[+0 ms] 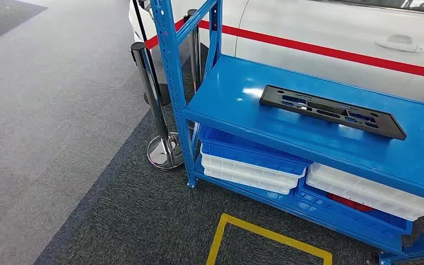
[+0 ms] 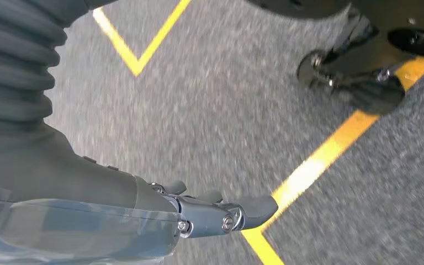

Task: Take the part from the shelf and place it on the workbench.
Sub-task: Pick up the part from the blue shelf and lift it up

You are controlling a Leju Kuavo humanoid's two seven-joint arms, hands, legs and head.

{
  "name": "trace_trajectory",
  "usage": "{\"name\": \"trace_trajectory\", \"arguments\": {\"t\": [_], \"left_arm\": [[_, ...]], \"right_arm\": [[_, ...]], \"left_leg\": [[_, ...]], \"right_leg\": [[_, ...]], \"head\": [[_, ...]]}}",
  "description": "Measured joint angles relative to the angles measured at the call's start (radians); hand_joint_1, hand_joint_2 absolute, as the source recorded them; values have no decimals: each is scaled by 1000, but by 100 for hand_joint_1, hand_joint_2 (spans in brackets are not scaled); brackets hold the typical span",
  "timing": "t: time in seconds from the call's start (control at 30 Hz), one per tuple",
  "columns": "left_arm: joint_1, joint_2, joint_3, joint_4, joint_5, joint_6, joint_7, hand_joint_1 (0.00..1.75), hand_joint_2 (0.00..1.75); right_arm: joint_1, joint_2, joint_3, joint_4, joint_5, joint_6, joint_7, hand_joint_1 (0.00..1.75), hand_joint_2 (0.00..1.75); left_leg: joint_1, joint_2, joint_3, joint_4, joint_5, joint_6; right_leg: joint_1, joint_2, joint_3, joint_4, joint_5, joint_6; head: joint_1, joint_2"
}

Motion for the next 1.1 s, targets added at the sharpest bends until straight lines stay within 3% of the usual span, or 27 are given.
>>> {"name": "trace_trajectory", "arguments": {"t": [0.37,1.1], "left_arm": [[-48,-14,-259,36,114,92,32,0,0],[-150,-41,-788,122,356,281,94,0,0]], "right_arm": [[-95,-40,104,11,207,-59,28,0,0],[-394,-153,290,18,632,-227,46,0,0]], "left_leg": [[0,0,0,0,0,0],[0,0,-1,1,2,1]], "right_leg": [[0,0,0,0,0,0],[0,0,0,1,3,2]], "head": [[0,0],[0,0]]}}
